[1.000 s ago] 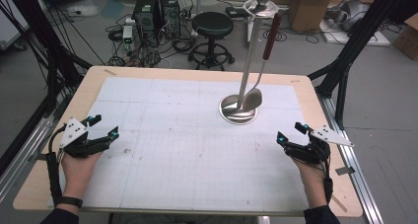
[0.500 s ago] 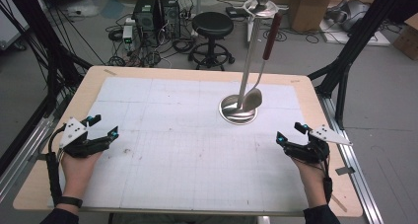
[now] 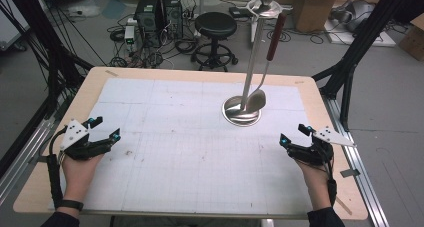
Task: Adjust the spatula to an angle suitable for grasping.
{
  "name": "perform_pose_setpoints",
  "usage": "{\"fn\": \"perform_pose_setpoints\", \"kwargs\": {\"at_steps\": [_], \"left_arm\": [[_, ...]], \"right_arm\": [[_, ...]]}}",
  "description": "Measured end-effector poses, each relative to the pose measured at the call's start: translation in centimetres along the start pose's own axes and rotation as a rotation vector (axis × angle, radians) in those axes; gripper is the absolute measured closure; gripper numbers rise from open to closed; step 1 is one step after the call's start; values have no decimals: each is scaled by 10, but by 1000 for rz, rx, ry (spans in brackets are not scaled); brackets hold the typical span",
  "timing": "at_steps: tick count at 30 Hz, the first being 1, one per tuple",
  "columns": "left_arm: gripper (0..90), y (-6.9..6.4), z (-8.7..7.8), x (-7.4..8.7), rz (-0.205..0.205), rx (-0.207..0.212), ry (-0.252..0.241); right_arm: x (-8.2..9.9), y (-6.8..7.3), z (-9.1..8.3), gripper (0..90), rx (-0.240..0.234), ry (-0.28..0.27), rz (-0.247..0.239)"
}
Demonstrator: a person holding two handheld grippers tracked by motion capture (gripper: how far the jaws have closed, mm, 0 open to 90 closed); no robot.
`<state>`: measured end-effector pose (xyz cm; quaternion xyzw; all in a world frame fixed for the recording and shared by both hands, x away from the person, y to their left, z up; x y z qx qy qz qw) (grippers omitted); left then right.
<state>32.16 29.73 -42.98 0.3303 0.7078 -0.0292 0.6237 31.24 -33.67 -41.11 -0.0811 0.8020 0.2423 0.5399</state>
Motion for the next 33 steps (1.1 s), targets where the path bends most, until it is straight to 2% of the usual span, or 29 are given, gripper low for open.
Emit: {"fn": "perform_pose_setpoints", "kwargs": {"at_steps": [9, 15, 33], "left_arm": [[259, 0, 0, 0, 2, -7, -4], [259, 1, 0, -1, -3, -7, -17], [259, 1, 0, -1, -5, -6, -9]], "right_arm": [[0, 0, 1, 174, 2, 4, 1], [-1, -1, -1, 174, 9, -13, 15], [2, -2, 1, 174, 14, 10, 14]]}}
Point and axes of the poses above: each handheld gripper's, and its own axes: z roughly forward along the jaws, x roughly out of its underside, y roughly to its left, the point moved 2 cm from there along z, roughly forward along the jaws, and after that the axes turned 15 degrees about z, right-handed, at the moved point
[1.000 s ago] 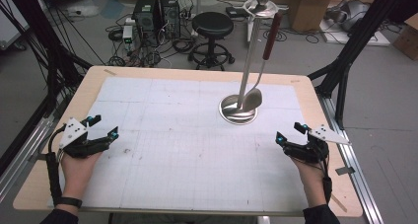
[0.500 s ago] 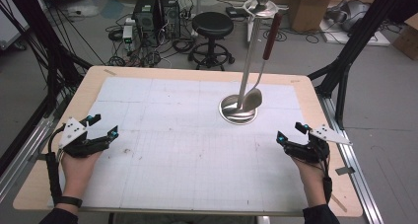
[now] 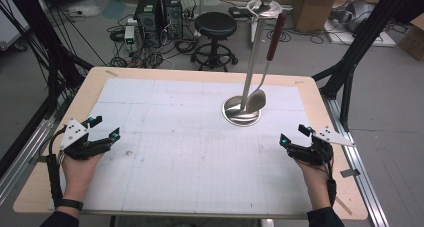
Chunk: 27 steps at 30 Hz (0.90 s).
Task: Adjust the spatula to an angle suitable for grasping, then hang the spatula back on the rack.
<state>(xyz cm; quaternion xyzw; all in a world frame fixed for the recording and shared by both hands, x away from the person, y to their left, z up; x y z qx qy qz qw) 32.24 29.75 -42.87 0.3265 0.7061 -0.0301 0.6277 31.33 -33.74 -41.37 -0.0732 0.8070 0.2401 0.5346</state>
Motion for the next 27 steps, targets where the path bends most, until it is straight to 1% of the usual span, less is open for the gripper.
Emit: {"fn": "perform_pose_setpoints", "kwargs": {"at_steps": [9, 11, 15, 27], "left_arm": [[259, -1, 0, 0, -2, 2, 1], [259, -1, 0, -1, 0, 2, -3], [259, -1, 0, -1, 1, 0, -1], [259, -1, 1, -1, -2, 0, -6]], "right_arm": [[0, -1, 0, 174, -2, -4, -1], [0, 0, 0, 174, -3, -2, 6], [0, -1, 0, 174, -4, -5, -3], [0, -1, -1, 174, -2, -3, -1]]}}
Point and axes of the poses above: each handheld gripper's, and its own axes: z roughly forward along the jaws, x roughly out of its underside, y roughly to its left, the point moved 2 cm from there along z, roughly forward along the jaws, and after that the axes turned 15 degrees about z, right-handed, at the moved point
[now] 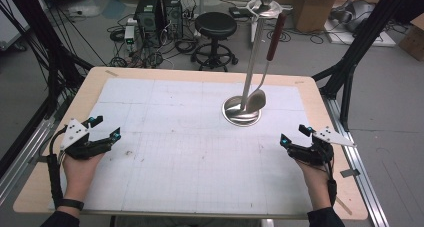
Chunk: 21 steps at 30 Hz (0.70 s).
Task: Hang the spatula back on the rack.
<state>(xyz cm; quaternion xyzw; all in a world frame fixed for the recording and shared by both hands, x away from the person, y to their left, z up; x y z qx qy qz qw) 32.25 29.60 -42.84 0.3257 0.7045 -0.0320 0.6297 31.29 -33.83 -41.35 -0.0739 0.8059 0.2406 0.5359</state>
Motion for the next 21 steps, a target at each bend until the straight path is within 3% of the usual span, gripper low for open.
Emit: {"fn": "perform_pose_setpoints", "kwargs": {"at_steps": [21], "left_arm": [[259, 0, 0, 0, 2, 0, 1]], "right_arm": [[0, -1, 0, 174, 2, 4, -3]]}}
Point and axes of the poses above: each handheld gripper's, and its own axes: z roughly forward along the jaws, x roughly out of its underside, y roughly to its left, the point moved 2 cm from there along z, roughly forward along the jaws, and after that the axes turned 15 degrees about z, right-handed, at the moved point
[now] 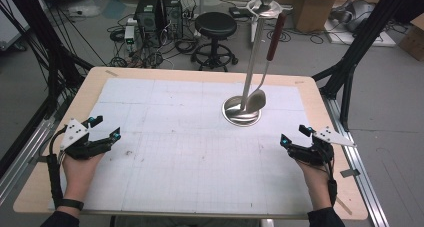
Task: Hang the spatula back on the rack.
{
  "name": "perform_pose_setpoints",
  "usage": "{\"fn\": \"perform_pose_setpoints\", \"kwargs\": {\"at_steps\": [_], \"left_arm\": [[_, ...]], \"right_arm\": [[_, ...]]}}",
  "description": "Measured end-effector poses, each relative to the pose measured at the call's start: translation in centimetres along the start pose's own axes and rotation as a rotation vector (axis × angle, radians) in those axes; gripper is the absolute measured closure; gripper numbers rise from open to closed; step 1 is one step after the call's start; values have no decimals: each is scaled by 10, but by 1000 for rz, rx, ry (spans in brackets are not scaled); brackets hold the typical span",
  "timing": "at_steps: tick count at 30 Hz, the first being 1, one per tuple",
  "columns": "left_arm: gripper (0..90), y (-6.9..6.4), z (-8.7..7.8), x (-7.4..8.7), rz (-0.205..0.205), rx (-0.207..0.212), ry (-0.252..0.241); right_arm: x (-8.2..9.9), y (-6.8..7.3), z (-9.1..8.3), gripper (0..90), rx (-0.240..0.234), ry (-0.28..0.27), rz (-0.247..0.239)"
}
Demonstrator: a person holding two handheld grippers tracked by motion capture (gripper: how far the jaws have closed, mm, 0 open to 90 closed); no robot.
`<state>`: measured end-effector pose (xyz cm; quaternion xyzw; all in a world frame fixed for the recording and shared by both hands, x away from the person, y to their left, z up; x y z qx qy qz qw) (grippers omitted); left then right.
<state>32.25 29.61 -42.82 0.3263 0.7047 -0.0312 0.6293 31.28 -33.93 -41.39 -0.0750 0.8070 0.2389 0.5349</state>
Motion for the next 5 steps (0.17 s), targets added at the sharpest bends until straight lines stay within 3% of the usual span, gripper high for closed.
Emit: {"fn": "perform_pose_setpoints", "kwargs": {"at_steps": [5], "left_arm": [[259, 0, 0, 0, -1, 0, 0]], "right_arm": [[0, 0, 0, 174, 1, -1, 0]]}}
Point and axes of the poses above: each handheld gripper's, and its own axes: z roughly forward along the jaws, x roughly out of its underside, y roughly to its left, the point moved 2 cm from there along z, roughly forward along the jaws, and after that the axes turned 15 degrees about z, right-handed, at the moved point
